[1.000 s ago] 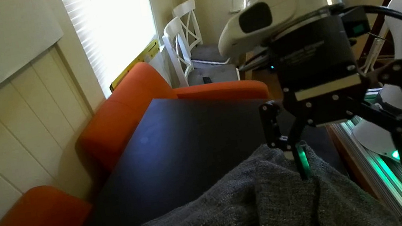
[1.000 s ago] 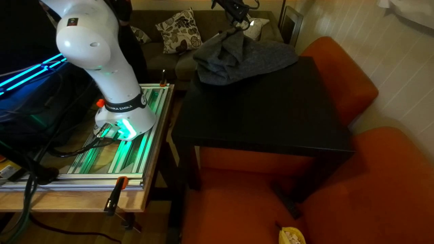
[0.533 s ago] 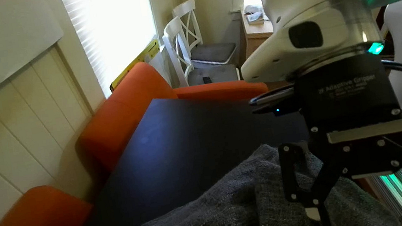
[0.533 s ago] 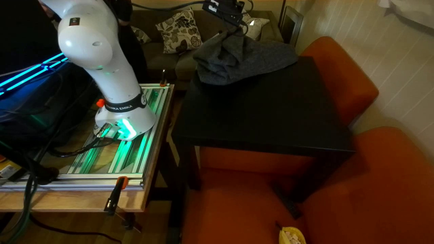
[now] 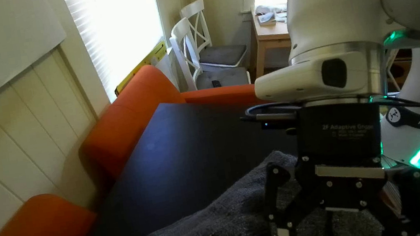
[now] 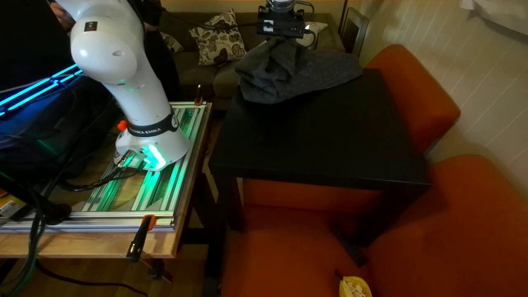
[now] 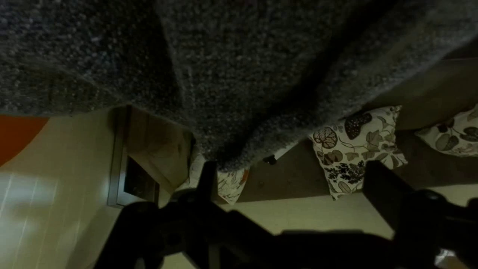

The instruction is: Spread out the blanket on the table

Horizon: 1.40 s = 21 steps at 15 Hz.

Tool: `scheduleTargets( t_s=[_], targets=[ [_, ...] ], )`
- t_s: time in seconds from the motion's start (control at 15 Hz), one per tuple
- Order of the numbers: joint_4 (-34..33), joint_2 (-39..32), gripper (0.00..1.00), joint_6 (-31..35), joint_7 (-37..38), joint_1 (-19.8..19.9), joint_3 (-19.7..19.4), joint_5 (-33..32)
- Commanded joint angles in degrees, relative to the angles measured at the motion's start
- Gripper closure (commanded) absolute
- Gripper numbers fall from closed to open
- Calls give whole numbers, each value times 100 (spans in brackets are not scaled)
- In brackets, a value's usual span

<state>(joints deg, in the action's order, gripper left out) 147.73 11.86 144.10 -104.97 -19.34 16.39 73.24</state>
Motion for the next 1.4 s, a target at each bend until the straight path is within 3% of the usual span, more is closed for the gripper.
scheduleTargets(
  t_s=[0.0,0.13,0.2,0.93,1.33],
  targets=[
    [-63,-305,0,572,-513,-45,164,308],
    [-87,-459,0,748,-602,-62,223,302],
    [-97,-520,21,776,-611,-68,244,276],
    [-290,-673,98,368,-398,-3,201,167],
    [-326,-235,99,-334,438,413,-222,-559]
  ],
)
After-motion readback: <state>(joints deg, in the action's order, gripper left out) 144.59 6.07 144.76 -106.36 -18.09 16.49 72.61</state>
